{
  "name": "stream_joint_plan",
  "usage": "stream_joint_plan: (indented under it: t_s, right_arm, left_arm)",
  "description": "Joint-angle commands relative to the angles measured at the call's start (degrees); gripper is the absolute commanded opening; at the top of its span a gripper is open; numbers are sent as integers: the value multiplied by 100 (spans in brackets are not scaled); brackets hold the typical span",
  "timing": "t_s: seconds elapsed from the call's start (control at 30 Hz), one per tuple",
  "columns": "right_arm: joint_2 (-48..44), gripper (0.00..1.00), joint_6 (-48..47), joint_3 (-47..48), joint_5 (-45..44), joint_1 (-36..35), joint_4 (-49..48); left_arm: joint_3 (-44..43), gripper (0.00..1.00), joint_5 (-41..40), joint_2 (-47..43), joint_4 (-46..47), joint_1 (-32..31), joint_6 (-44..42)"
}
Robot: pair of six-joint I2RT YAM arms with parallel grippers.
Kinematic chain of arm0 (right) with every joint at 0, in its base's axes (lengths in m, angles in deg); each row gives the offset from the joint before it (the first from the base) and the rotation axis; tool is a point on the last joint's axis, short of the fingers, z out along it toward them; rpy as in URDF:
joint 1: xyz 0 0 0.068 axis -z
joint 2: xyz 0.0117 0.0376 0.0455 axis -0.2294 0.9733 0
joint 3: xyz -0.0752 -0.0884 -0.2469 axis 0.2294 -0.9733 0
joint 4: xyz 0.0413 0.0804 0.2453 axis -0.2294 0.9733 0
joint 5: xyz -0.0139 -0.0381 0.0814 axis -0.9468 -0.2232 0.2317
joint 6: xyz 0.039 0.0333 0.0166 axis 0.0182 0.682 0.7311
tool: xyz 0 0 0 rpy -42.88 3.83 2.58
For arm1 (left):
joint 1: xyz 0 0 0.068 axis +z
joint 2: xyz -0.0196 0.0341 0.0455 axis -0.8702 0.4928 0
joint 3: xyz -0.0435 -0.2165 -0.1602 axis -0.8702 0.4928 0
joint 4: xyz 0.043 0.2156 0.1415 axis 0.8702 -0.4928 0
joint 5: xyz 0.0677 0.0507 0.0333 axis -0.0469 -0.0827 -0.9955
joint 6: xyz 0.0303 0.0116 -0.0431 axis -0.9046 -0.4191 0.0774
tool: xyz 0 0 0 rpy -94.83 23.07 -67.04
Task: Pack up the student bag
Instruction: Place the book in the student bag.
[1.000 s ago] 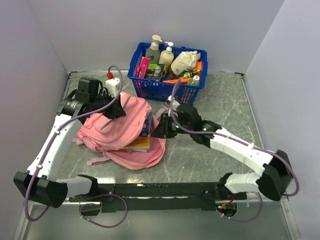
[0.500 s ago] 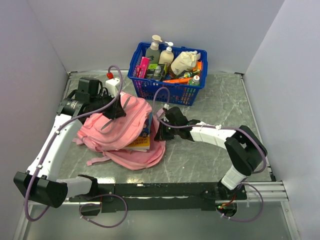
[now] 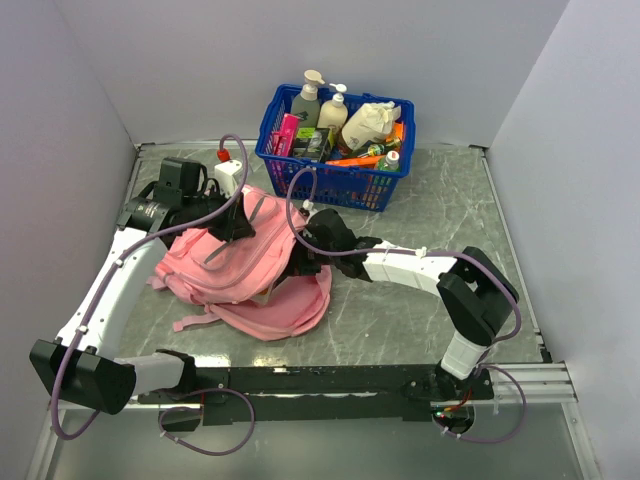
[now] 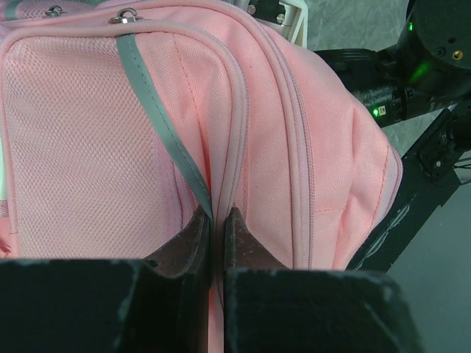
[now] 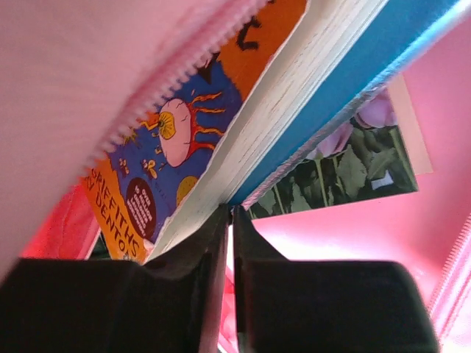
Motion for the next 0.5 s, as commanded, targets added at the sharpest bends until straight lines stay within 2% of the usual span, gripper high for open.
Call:
stream_joint_plan:
  t_s: [0.0,0.2,0.27,0.37,0.4,0.47]
  right_arm:
    - [-204,16,121,-51,-68,220,-391]
    - [-976,19,210,-886,-199,1029,-576]
    - [-1100,20,253,-1054,-470,1162,-585]
    - [-1110,20,122,-1195,-718,1294,-515]
    - [-1014,21,52,-1169,-710,1285,-462]
    - [-943,28,-63,-1213,-675,1277,-497]
  left_arm:
    - [-184,8,624,-157,542,-20,-124]
    - [-176,8,747,-227,463,-20,-247]
    - [-114,10,922,-254,419,-20,-369]
    - [97,16,1160,-227,226,-29,-624]
    - [219,21,1308,-175,147,-29,-695]
    - [316,29,1528,-87,-265,-46,-1088]
